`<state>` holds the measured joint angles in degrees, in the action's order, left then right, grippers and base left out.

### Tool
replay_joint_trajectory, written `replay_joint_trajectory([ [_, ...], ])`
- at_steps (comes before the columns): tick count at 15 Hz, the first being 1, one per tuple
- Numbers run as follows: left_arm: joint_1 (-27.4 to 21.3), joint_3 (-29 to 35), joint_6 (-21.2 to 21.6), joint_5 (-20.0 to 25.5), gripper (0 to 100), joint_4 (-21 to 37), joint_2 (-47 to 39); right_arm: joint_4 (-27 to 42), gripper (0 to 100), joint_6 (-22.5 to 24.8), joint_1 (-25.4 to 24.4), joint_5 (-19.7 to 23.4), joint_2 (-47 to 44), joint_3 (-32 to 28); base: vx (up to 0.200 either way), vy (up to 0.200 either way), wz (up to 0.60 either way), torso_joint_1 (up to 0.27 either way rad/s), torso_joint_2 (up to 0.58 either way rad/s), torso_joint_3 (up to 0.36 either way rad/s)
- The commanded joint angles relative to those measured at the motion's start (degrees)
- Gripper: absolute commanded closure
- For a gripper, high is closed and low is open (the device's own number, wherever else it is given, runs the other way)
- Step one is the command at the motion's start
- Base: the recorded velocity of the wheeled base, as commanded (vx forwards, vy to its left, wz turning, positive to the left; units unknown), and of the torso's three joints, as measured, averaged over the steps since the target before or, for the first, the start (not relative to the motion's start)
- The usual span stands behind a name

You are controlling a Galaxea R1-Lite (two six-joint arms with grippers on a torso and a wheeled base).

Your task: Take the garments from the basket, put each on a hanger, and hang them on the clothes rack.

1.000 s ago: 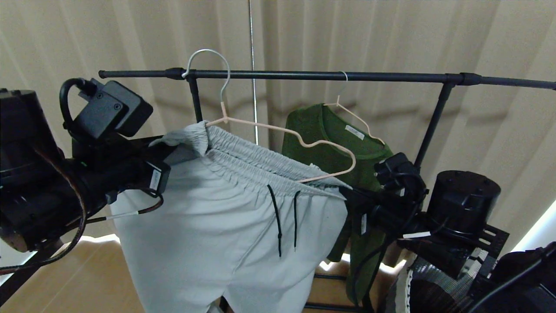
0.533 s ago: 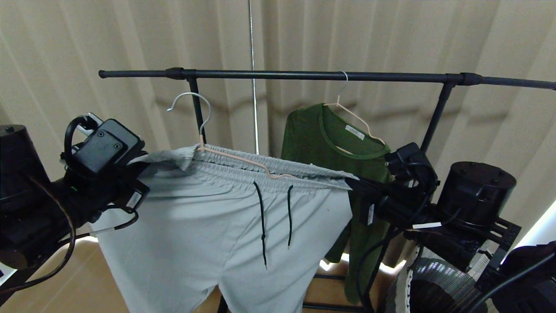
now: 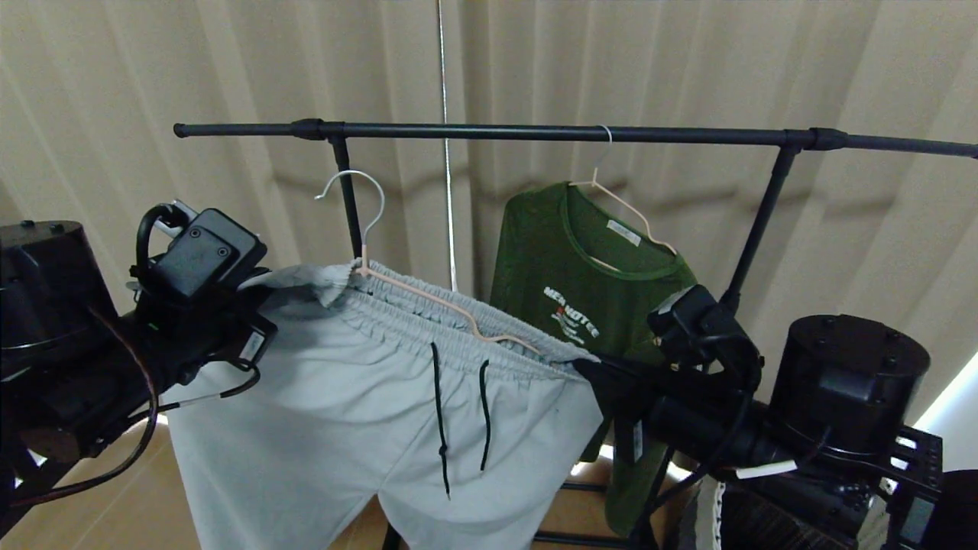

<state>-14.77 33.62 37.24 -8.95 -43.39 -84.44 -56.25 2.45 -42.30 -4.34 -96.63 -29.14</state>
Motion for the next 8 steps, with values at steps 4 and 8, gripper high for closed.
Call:
replay_joint_trajectory([
  [4, -1.8, 0.0, -1.4, 0.1, 100, 0.0, -1.1, 4.1, 0, 0.0, -3.8, 2.4, 5.7, 0.0, 0.0, 0.0, 0.0, 0.0, 0.0, 0.0],
  [8, -8.6, 0.0, -7.4, -3.2, 100, 0.0, -1.2, 3.3, 0, 0.3, -4.9, 2.2, 4.3, -1.8, 0.0, 0.0, 0.0, 0.0, 0.0, 0.0],
])
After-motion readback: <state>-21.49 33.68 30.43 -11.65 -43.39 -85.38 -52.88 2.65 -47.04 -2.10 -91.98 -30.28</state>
